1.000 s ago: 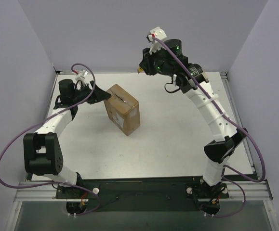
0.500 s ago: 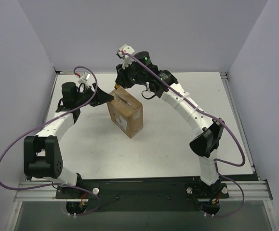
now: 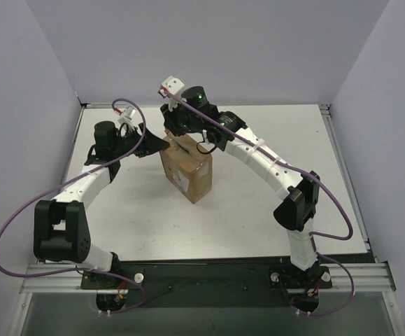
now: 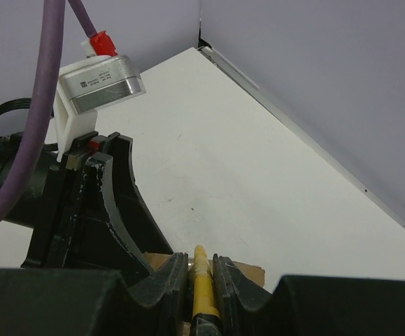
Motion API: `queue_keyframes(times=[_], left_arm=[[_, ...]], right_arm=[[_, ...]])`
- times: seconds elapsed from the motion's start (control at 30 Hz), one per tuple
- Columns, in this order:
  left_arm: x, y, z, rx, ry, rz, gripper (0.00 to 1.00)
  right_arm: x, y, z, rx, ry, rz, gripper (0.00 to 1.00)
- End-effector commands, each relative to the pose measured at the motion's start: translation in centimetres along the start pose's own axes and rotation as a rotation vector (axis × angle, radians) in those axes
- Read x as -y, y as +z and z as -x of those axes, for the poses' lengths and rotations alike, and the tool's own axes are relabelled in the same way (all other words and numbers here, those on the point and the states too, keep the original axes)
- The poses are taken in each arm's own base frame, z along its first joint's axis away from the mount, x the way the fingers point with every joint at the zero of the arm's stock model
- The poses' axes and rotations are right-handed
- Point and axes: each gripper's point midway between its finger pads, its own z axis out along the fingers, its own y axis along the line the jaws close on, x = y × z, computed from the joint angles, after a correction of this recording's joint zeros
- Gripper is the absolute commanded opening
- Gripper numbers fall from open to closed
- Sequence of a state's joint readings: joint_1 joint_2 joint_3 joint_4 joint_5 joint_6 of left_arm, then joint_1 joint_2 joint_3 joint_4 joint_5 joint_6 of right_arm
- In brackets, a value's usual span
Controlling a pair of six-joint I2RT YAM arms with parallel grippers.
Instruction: Unpack the express box
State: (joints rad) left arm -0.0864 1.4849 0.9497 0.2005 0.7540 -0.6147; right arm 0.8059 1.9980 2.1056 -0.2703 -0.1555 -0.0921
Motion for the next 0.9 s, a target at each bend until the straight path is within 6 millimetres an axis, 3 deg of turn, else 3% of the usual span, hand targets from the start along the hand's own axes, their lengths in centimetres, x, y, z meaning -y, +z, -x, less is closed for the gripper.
queue_keyframes(times=[0.0, 0.33, 0.57, 0.87], left_arm=[[-1.0, 0.0, -2.0, -0.045, -0.035, 0.045, 0.63], [-1.3, 0.1, -1.9, -0.043, -0.036, 0.053, 0.61], [-1.9, 0.1, -1.8, -0.039, -0.038, 0.089, 0.57], [-2.4, 0.1, -2.0, -0.039, -0.039, 0.116, 0.52]], right_arm=[[0.8, -2.7, 3.7, 0.104, -0.053, -0.062, 0.0], [0.8, -2.7, 2.5, 0.072, -0.073, -0.078, 0.0], [1.0, -4.1, 2.1, 0.058, -0.102, -0.11, 0.0], [1.1, -5.7, 0.0, 0.001, -0.114, -0.152, 0.0]])
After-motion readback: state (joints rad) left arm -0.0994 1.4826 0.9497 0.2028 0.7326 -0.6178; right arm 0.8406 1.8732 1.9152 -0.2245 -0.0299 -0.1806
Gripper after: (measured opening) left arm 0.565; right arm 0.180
